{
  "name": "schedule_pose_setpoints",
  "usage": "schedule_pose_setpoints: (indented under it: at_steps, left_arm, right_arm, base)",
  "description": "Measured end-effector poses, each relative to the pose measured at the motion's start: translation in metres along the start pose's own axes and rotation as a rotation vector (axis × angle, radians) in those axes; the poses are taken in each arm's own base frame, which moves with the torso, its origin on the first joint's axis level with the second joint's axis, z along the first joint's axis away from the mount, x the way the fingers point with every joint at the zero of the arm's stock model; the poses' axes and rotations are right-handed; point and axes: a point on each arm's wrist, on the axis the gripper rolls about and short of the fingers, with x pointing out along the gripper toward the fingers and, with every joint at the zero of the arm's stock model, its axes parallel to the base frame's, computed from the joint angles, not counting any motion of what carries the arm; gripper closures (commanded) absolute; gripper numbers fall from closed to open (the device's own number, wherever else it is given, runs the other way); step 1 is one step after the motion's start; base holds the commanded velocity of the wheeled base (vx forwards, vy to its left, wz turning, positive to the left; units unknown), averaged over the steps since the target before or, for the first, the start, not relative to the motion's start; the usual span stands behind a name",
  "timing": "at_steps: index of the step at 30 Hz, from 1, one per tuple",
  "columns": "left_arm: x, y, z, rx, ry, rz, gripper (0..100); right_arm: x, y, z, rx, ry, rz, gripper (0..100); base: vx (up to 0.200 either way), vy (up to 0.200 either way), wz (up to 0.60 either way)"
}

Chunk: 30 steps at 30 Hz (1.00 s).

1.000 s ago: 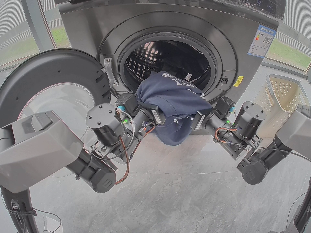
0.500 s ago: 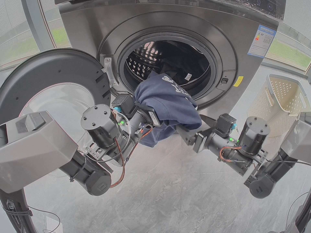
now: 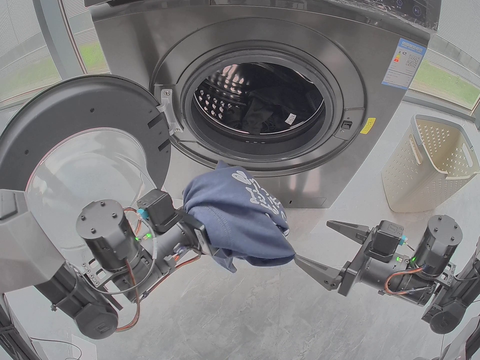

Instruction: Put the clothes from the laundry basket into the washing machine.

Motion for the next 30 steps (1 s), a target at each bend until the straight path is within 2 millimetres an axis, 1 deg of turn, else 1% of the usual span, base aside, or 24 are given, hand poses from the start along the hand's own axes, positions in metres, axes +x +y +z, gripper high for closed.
schedule_pose_setpoints:
  at_steps: [3,7,14,18,27,30]
  left_arm:
    - [-0.012,0.004,0.001,0.004,0.019,-0.005,100]
    - [-0.016,0.008,0.002,0.013,0.025,0.003,100]
    - [-0.017,0.009,0.001,0.017,0.03,0.005,100]
    - [-0.018,0.007,0.001,0.029,0.032,0.002,100]
    - [-0.019,0.005,-0.001,0.068,0.042,-0.008,100]
    - [-0.019,0.004,-0.003,0.07,0.05,-0.012,100]
  right_arm:
    - [-0.008,0.0,0.005,-0.004,-0.016,-0.004,0]
    - [-0.012,-0.008,0.009,-0.002,-0.035,-0.041,0]
    - [-0.003,-0.034,0.009,0.035,-0.055,-0.185,0]
    - [0.002,-0.041,0.003,0.047,-0.036,-0.219,0]
    - [0.005,-0.051,-0.005,0.055,-0.008,-0.289,0]
    - [0.005,-0.052,-0.006,0.056,-0.005,-0.293,0]
  base:
    - [0.0,0.0,0.0]
    - [0.0,0.0,0.0]
    - [0.0,0.0,0.0]
    - [0.0,0.0,0.0]
    - [0.2,0.0,0.0]
    - [0.0,0.0,0.0]
